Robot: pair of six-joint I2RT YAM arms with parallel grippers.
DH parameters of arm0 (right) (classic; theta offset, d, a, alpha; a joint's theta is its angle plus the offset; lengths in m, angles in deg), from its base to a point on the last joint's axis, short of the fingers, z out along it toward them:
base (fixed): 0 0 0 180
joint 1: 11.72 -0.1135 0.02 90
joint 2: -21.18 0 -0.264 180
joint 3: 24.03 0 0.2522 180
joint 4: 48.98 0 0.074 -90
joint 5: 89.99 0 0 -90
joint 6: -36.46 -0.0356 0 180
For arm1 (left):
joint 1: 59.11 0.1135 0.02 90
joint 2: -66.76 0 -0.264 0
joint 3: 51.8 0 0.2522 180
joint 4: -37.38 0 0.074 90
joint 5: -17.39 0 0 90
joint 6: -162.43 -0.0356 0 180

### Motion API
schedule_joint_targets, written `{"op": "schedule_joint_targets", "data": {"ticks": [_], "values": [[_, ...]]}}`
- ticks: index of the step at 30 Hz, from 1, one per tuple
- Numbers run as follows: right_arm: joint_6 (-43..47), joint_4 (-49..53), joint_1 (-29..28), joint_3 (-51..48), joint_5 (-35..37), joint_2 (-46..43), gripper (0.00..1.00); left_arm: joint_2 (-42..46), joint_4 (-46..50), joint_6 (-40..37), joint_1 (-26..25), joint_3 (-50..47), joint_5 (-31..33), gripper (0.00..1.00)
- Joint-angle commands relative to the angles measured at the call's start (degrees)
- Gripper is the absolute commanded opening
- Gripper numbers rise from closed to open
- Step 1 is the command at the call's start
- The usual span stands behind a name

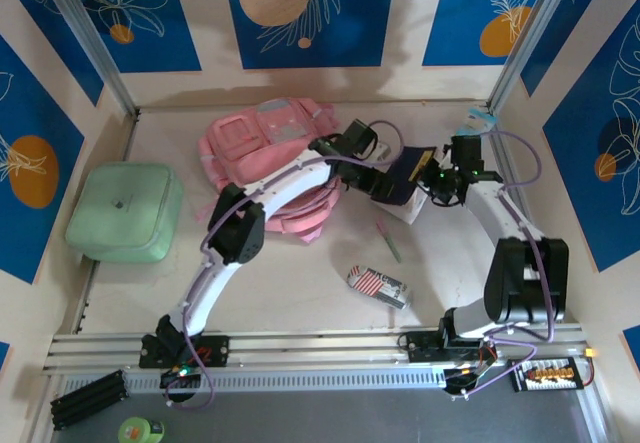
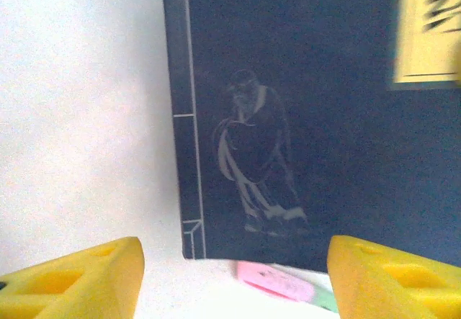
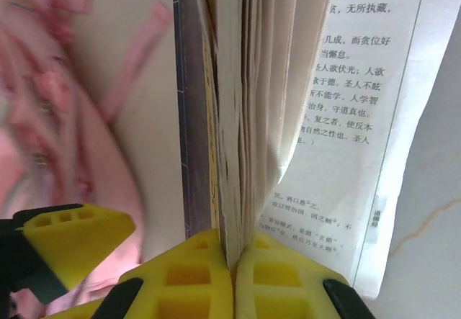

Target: Pack books, pencil case, and school supplies into a backpack

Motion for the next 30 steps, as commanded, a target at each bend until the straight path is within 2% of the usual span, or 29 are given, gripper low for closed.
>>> {"op": "schedule_joint_targets", "data": {"ticks": [1,7,12,17,21,25,28,30], "values": [[2.5,-6.3,1.1,-0.6,-7.3,-5.7,0.00,8.9,-0.9,0.9,3.4,-1.5,-4.4,0.74],[3.4,-8.5,1.3,1.0,-16.2,-8.7,0.00,18.8,-8.6,5.9,9.0,-13.1,-9.3,0.84],[2.8,-12.0,-0.2,2.4,-24.3,-7.6,0.00,25.9,-19.0,13.4,14.6,-25.3,-17.3,0.89],[2.7,-14.4,-2.4,4.3,-30.3,-5.4,0.00,29.0,-28.6,19.4,17.1,-34.0,-22.9,0.92],[2.2,-16.1,-4.2,6.4,-35.4,-3.1,0.00,28.8,-31.8,22.1,17.2,-36.4,-25.9,0.92],[2.8,-15.0,-5.9,8.9,-36.2,-0.7,0.00,29.1,-37.1,25.0,17.2,-38.1,-28.5,0.90],[3.4,-14.0,-7.0,10.9,-37.5,1.2,0.00,29.3,-39.6,26.0,17.2,-38.5,-29.5,0.85],[3.6,-13.4,-7.6,11.9,-37.7,2.5,0.00,29.2,-40.8,26.7,17.3,-38.6,-30.2,0.77]]}}
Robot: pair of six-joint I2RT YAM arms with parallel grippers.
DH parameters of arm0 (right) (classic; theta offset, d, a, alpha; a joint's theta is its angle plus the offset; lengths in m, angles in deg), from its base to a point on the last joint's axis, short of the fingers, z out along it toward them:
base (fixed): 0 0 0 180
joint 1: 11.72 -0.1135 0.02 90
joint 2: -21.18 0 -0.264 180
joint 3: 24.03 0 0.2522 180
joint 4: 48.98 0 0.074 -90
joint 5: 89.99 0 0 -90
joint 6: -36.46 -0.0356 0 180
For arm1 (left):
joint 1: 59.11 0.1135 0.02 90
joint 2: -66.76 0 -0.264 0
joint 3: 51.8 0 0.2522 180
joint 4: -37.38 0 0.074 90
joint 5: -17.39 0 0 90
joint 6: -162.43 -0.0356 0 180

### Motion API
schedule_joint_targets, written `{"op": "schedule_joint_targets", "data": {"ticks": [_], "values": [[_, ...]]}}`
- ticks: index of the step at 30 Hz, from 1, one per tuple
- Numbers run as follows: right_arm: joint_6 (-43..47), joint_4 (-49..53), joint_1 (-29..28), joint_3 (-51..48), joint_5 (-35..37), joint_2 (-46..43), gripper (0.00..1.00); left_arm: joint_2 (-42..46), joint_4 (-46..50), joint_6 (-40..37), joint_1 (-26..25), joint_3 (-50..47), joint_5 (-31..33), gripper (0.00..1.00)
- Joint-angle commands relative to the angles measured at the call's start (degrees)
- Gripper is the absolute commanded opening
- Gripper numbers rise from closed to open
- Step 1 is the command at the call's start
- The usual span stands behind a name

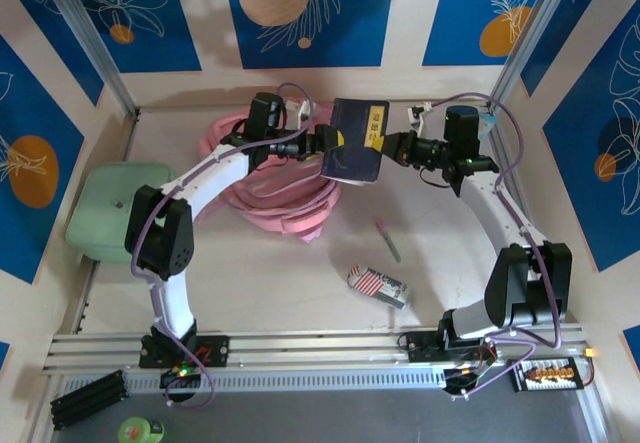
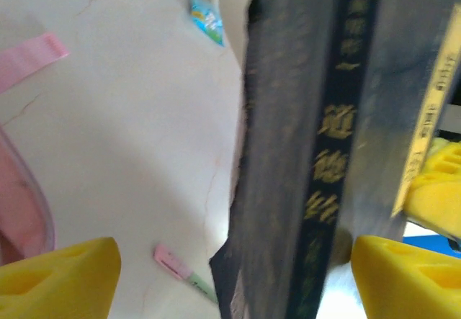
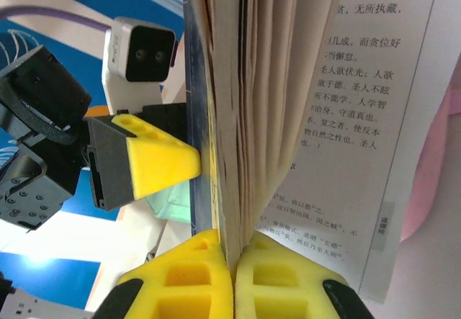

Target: Pack books, pencil case, and school supplies into a backpack

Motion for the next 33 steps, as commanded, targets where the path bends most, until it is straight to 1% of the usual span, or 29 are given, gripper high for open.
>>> {"op": "schedule_joint_targets", "data": {"ticks": [1,4,8,9,10,12,14,15,18,20,23,26,29,33], "values": [[1.5,-0.3,-1.1,3.2,-4.2,1.7,0.00,2.2,-5.9,2.4,0.0,-0.7,-3.9,0.74],[2.1,1.0,-1.4,4.6,-4.6,3.3,0.00,2.2,-7.6,3.9,0.4,-1.2,-4.6,0.55],[1.7,2.4,-0.9,5.7,-3.6,5.1,0.00,3.2,-11.5,6.9,1.6,-3.2,-4.8,0.24],[1.2,2.6,-0.7,5.5,-2.7,5.1,0.06,3.5,-13.0,8.0,2.0,-3.8,-5.0,0.16],[0.6,2.6,-0.6,5.3,-1.2,5.0,0.15,3.8,-13.9,8.8,2.4,-4.3,-5.0,0.09],[-2.1,1.9,-0.2,3.8,3.7,3.8,0.39,4.7,-15.3,10.1,3.3,-5.3,-4.3,0.00],[-6.3,-1.1,0.1,1.2,7.7,2.0,0.60,5.8,-15.6,11.0,4.5,-6.0,-2.9,0.00],[-9.1,-3.9,0.1,-1.0,8.7,0.9,0.68,6.5,-15.5,11.3,5.3,-6.4,-1.7,0.00],[-18.6,-12.0,-0.8,-6.9,11.4,-1.8,0.79,8.5,-15.9,13.8,7.1,-7.5,2.5,0.00],[-25.0,-16.8,-2.6,-10.0,13.5,-2.7,0.83,9.9,-17.5,17.1,8.0,-9.1,7.3,0.00],[-33.5,-25.0,-6.6,-13.2,16.7,-2.7,0.87,11.5,-22.6,23.4,8.7,-12.0,13.6,0.00],[-39.1,-29.7,-11.0,-12.9,19.3,-1.3,0.90,12.2,-28.9,29.8,8.8,-14.6,18.0,0.00],[-42.2,-34.0,-15.2,-11.0,21.5,1.3,0.93,12.3,-33.5,34.9,8.8,-16.6,20.5,0.00],[-45.5,-38.2,-19.1,-7.5,23.6,6.0,0.94,12.6,-36.9,38.7,8.8,-18.8,22.3,0.00]]}}
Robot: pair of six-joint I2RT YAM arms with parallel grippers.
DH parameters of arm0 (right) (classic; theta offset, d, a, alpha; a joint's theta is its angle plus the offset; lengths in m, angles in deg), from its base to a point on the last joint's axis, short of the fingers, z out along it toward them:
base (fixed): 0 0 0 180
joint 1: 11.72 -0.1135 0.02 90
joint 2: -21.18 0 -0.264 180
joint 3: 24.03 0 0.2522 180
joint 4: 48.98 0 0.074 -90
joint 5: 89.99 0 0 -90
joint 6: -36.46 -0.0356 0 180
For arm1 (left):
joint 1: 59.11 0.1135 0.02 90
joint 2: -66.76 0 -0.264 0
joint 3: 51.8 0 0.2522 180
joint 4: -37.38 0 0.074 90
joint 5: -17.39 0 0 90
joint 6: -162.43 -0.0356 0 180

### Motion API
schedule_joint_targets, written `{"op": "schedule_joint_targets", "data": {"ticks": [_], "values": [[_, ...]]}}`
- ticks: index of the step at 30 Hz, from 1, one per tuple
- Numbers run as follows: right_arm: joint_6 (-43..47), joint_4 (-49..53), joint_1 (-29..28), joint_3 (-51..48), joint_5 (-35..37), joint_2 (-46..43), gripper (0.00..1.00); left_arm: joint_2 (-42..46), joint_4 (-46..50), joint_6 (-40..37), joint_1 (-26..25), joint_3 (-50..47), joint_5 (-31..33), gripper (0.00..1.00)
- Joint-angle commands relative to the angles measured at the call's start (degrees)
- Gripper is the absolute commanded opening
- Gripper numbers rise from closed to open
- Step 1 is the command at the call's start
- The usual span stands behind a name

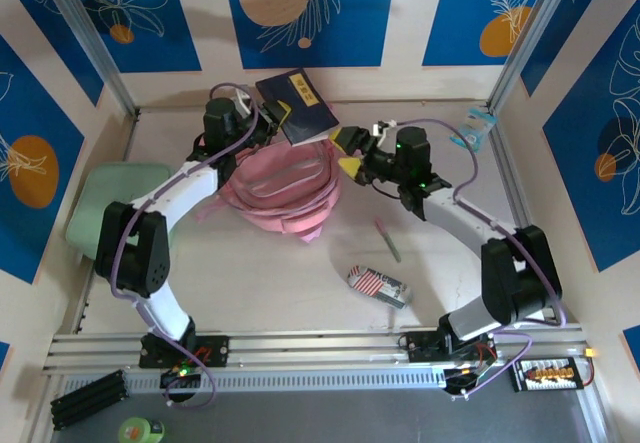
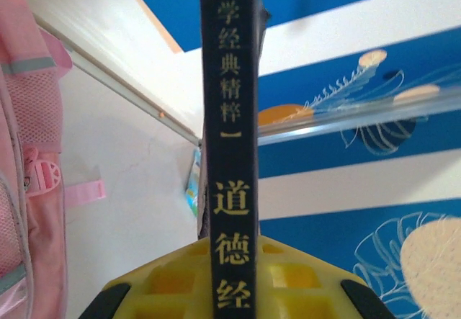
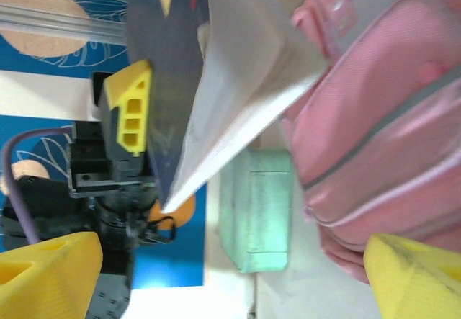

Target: Pack books, pencil case, and school supplies into a backpack

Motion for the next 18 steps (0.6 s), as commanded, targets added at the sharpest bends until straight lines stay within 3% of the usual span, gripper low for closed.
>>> {"op": "schedule_joint_targets", "data": {"ticks": [1,12,15,18], "values": [[-6.4,-8.3,-2.3,3.4,3.6,4.1,0.94,2.5,-8.4,6.0,0.1,-1.6,3.8,0.00],[-14.3,-18.0,-4.9,11.7,5.6,17.4,0.92,3.3,-11.1,9.1,0.1,-4.2,4.0,0.00],[-16.3,-20.4,-5.2,13.2,6.2,19.9,0.86,3.6,-11.1,9.4,0.1,-4.5,4.3,0.00],[-17.3,-22.5,-5.4,13.9,6.4,21.3,0.74,3.9,-11.0,9.4,0.1,-5.0,4.7,0.00]]}}
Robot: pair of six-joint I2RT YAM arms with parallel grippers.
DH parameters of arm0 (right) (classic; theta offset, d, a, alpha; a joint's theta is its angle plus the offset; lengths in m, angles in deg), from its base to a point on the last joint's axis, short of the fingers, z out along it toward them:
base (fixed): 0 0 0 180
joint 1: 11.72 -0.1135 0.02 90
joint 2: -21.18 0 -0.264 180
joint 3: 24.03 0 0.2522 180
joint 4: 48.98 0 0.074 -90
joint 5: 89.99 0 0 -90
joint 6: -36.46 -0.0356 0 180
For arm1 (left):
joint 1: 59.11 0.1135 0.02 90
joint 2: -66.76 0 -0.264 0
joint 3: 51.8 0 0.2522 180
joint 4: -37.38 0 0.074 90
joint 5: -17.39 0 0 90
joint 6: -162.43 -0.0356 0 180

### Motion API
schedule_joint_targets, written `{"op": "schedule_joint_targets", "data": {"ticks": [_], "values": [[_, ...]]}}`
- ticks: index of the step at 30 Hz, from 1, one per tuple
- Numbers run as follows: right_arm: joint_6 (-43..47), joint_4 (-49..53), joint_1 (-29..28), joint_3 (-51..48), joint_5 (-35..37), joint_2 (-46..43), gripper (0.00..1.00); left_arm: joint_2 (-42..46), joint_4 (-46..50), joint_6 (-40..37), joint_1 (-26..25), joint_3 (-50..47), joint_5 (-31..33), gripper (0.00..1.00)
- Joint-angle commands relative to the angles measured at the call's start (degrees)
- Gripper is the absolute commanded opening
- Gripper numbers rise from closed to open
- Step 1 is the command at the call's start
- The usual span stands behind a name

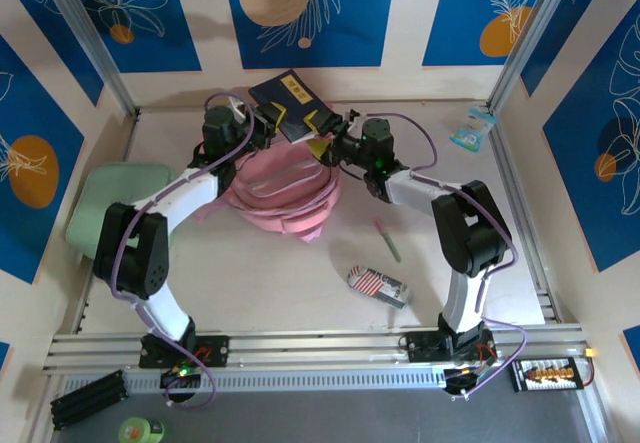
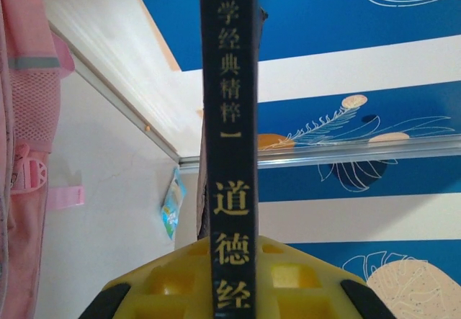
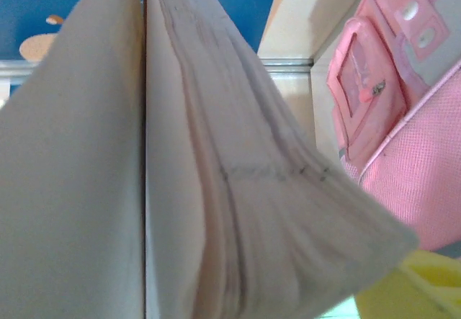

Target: Pack books, pencil case, and school supplies into a backpack

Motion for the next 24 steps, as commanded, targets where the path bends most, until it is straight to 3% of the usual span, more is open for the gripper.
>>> {"op": "schedule_joint_targets", "data": {"ticks": [1,3,6,8,10,13,18,22,24], "values": [[-2.7,-4.6,-0.7,1.9,1.5,0.9,0.69,2.9,-4.4,0.8,0.0,-0.5,1.0,0.00],[-2.6,-4.6,-0.7,1.8,1.6,0.8,0.59,2.9,-4.2,0.5,0.2,-0.6,1.0,0.00],[-1.9,-4.5,-0.6,1.3,2.0,0.3,0.34,3.0,-3.4,-0.2,0.2,-0.8,1.0,0.00],[-0.9,-3.2,-0.2,0.9,1.7,-0.4,0.20,3.3,-2.0,-1.2,0.3,-1.5,1.0,0.09],[1.2,-0.6,0.3,0.3,1.7,-1.7,0.13,4.0,-0.4,-3.2,0.5,-2.6,0.9,0.23],[6.4,5.4,1.2,-1.2,1.6,-5.0,0.09,6.1,6.4,-9.5,0.8,-4.2,0.7,0.48],[17.4,16.2,4.2,-5.6,1.9,-12.3,0.06,11.0,28.5,-30.8,0.9,-3.5,4.2,0.81],[25.4,24.4,7.2,-8.8,3.7,-18.6,0.05,12.7,39.3,-45.3,0.4,-2.4,6.0,0.97],[28.9,27.8,8.4,-9.7,5.4,-21.6,0.05,12.4,42.4,-51.0,-0.2,-1.0,5.3,1.00]]}}
